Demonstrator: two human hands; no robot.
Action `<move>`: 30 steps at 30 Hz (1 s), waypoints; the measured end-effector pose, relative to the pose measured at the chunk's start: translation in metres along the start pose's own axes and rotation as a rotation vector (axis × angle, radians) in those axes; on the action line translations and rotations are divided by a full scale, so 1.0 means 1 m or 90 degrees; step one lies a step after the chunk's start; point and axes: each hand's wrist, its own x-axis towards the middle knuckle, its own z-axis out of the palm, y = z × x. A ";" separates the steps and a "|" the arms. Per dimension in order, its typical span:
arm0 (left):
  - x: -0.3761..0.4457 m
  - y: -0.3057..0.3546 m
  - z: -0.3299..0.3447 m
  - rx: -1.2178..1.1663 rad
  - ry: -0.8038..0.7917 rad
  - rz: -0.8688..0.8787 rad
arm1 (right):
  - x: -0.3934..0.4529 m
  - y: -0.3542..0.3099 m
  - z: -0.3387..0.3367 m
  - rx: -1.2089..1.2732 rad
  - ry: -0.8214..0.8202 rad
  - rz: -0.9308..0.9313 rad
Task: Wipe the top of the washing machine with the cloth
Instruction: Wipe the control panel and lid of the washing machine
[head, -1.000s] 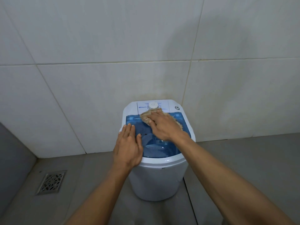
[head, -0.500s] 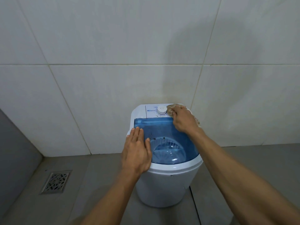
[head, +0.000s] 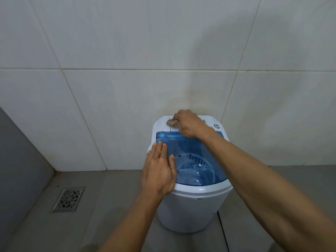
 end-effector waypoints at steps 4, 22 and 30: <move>0.000 -0.003 0.002 0.007 0.003 0.009 | -0.018 0.003 0.011 -0.051 0.051 -0.079; 0.001 0.001 0.001 0.005 0.002 0.024 | -0.067 0.065 0.015 0.162 0.216 0.095; -0.001 -0.003 0.002 -0.004 0.022 0.022 | -0.017 0.006 0.007 0.320 0.157 0.127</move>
